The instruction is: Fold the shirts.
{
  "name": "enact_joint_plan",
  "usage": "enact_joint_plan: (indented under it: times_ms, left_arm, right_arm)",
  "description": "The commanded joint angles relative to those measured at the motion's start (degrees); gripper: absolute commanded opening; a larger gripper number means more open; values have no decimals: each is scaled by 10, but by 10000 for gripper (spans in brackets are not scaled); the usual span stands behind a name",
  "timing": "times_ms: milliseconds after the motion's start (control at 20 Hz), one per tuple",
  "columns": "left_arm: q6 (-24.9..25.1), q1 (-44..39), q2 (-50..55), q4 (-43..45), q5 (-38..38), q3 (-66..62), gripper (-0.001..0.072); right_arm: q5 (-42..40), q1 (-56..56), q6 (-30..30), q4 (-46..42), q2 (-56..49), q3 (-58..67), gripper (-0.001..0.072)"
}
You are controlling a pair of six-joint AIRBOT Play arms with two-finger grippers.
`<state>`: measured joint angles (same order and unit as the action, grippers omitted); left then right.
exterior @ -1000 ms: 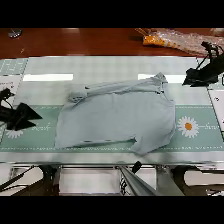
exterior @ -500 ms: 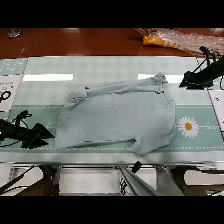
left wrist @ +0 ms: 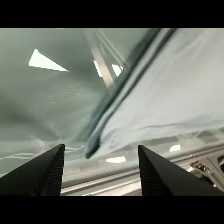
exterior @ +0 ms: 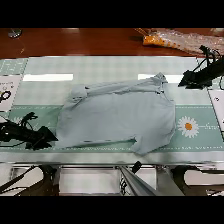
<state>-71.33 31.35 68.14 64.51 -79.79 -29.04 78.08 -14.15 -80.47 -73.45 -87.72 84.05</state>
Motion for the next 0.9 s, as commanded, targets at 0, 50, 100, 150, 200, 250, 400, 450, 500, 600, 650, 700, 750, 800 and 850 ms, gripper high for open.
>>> enact_joint_plan:
  times_ms: [0, 50, 100, 150, 200, 250, 400, 450, 500, 600, 650, 700, 750, 800, 850]
  left_arm:
    - [2, -66, 26, -24, 45, 1, 531]
    - [2, -88, 33, -48, 63, 1, 531]
    - [2, -106, 39, -68, 83, 1, 529]
    - [0, -121, 45, -83, 104, 1, 497]
    - [-9, -129, 47, -92, 123, 1, 394]
    - [-20, -132, 48, -93, 136, 0, 205]
    - [-14, -130, 48, -92, 133, 0, 19]
    - [-13, -130, 48, -90, 130, 0, 20]
    - [-12, -130, 48, -90, 127, 0, 19]
    - [-11, -130, 48, -90, 125, 0, 20]
    - [-11, -130, 48, -90, 125, 0, 20]
    - [-3, -130, 48, -90, 122, 0, 20]
    - [8, -130, 48, -90, 117, 0, 20]
    - [13, -130, 48, -90, 116, 0, 20]
    - [13, -130, 48, -90, 116, 0, 20]
  right_arm:
    - [-1, 0, 0, 1, 0, 0, 478]
    - [1, 0, 0, 1, 0, 0, 477]
    - [4, 0, 0, 1, 0, 0, 478]
    - [9, 0, 0, 1, 0, 0, 477]
    - [14, 0, 0, 1, 0, 0, 477]
    - [19, -1, 0, -1, 0, 0, 477]
    - [32, -1, 0, -43, 0, 0, 477]
    - [43, -1, 0, -68, 0, -1, 473]
    - [49, -9, 0, -71, 2, -8, 459]
    - [59, -40, 0, -41, 13, -53, 459]
    - [57, -60, 3, -20, 23, -87, 460]
    - [58, -82, 22, 2, 36, -128, 472]
    - [62, -103, 39, 22, 50, -169, 543]
    - [67, -122, 53, 39, 61, -203, 577]
    - [66, -139, 54, 56, 73, -235, 588]
